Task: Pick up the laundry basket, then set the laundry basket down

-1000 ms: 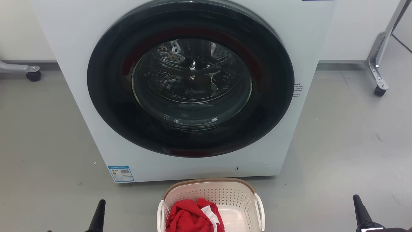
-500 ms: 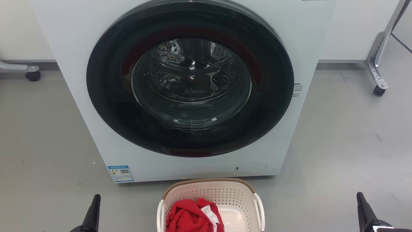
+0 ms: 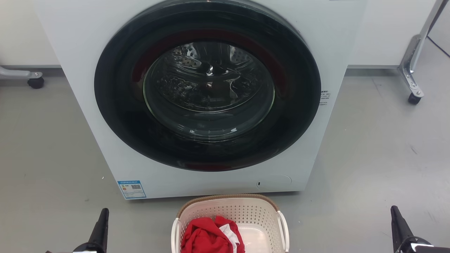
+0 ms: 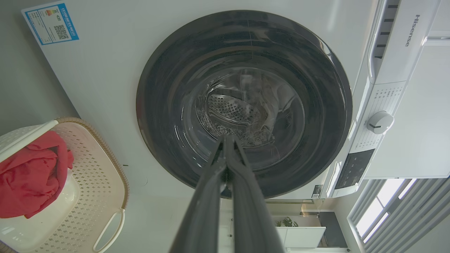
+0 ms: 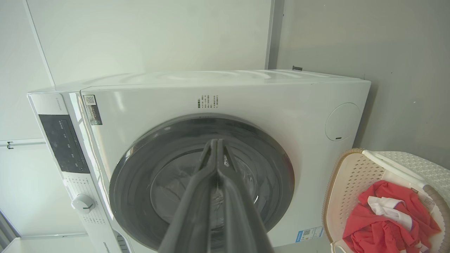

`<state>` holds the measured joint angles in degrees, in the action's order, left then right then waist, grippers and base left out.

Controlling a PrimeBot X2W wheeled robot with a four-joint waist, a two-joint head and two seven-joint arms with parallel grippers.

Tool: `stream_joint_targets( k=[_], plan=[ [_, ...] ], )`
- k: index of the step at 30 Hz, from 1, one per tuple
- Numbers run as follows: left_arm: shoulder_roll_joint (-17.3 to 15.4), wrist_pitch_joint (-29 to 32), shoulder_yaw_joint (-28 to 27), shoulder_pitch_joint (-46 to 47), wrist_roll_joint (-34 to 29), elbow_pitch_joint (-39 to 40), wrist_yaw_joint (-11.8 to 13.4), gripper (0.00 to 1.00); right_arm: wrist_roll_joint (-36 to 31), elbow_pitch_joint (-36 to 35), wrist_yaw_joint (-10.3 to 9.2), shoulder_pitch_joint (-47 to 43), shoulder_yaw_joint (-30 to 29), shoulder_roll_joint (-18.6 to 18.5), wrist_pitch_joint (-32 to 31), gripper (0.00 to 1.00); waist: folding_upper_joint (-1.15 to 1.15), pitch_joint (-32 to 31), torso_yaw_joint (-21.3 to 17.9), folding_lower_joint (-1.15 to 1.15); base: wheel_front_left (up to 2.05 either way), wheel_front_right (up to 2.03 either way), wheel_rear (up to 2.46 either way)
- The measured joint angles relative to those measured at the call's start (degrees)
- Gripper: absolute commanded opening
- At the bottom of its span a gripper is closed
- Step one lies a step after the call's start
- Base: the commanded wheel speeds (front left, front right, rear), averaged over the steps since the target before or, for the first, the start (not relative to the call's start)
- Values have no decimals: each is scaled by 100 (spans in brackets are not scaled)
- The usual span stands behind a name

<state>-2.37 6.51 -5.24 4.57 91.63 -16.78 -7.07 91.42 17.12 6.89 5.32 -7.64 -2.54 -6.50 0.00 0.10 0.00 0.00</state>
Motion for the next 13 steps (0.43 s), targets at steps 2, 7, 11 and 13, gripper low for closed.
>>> stream_joint_targets(
  k=[2,7,11,13],
  plan=[
    [0,0,0,0,0,-1,0,0,0,0,0,0,0,0,0,0,0,0,0,0,0,0,0],
    [1,-1,0,0,0,-2,0,0,0,0,0,0,1,1,0,0,0,0,0,0,0,0,0],
    [1,0,0,0,0,-2,0,0,0,0,1,0,1,1,0,0,0,0,0,0,0,0,0],
    [1,0,0,0,1,-3,0,0,0,0,1,0,1,1,0,0,0,0,0,0,0,0,0]
  ],
)
